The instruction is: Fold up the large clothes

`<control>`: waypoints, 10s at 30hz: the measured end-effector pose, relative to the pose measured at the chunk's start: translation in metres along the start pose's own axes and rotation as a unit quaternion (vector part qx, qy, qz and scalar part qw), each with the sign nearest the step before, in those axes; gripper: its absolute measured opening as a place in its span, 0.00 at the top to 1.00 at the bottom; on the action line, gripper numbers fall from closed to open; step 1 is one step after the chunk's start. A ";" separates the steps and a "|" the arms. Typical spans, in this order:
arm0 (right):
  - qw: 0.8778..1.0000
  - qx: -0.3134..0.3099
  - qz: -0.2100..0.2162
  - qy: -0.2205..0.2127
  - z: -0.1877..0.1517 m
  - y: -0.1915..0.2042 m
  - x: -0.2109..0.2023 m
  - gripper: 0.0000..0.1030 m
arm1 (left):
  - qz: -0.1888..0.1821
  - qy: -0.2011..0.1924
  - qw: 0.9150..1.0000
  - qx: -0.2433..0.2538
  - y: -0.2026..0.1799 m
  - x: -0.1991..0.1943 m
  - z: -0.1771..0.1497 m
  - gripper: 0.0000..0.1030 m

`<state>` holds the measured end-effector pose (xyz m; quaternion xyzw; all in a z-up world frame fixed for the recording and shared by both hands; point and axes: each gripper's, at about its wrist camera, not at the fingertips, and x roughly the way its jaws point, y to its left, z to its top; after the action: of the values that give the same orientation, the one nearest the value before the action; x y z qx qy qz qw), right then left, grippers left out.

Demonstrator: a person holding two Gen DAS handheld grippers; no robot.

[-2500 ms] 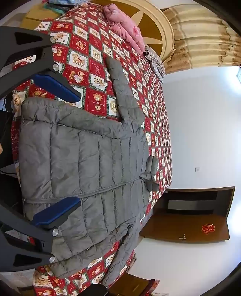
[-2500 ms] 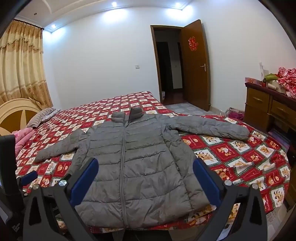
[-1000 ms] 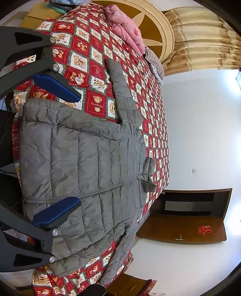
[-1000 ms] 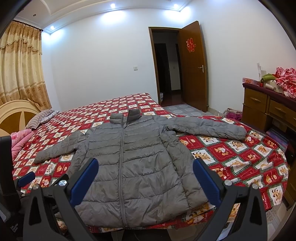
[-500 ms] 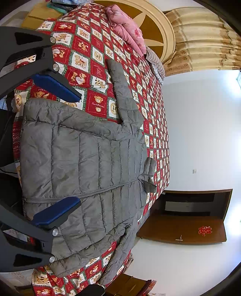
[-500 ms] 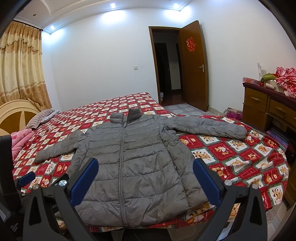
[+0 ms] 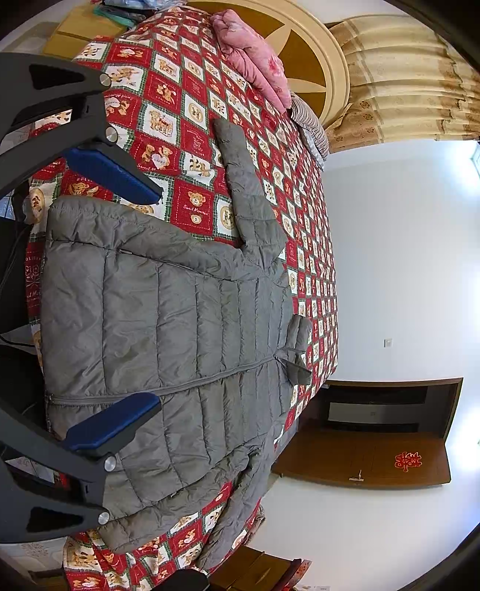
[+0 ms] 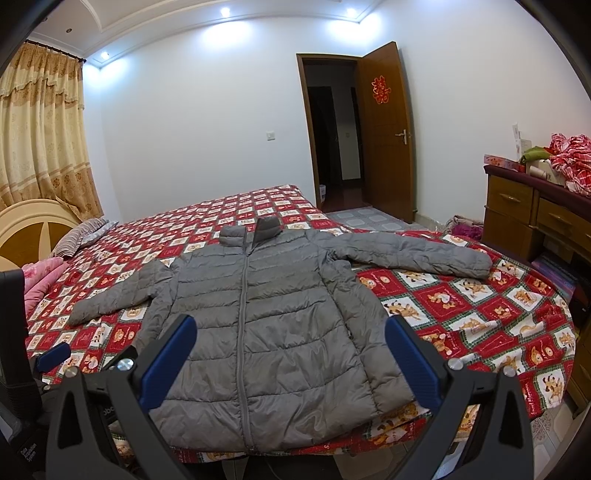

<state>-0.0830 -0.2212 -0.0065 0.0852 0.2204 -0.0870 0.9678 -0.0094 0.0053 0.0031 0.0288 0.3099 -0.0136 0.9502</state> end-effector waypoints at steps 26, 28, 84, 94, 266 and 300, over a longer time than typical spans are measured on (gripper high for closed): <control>1.000 0.001 0.002 0.021 -0.004 -0.001 0.013 0.00 | -0.002 0.017 1.000 0.000 -0.001 0.012 -0.002 0.01; 1.000 0.003 0.002 0.026 -0.004 -0.005 0.018 0.00 | -0.007 0.018 1.000 0.001 0.000 0.016 -0.001 0.01; 0.988 -0.049 -0.137 0.045 0.211 -0.111 0.231 0.87 | 0.068 0.005 0.996 -0.062 0.191 0.272 0.076 0.01; 0.974 -0.211 0.008 0.083 0.161 0.093 0.296 0.87 | 0.035 0.049 0.987 -0.147 0.231 0.304 0.043 0.01; 0.950 -0.053 0.104 0.290 0.050 -0.028 0.390 0.81 | 0.073 0.117 0.990 -0.031 0.066 0.398 0.134 0.15; 0.960 0.024 0.031 0.278 0.187 0.027 0.557 0.31 | -0.025 0.046 0.996 -0.076 0.114 0.361 0.211 0.04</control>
<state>0.4939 -0.3062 -0.0828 0.1359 0.4761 -0.0350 0.8681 0.4106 0.1027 -0.0345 -0.0503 0.3542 -0.0125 0.9337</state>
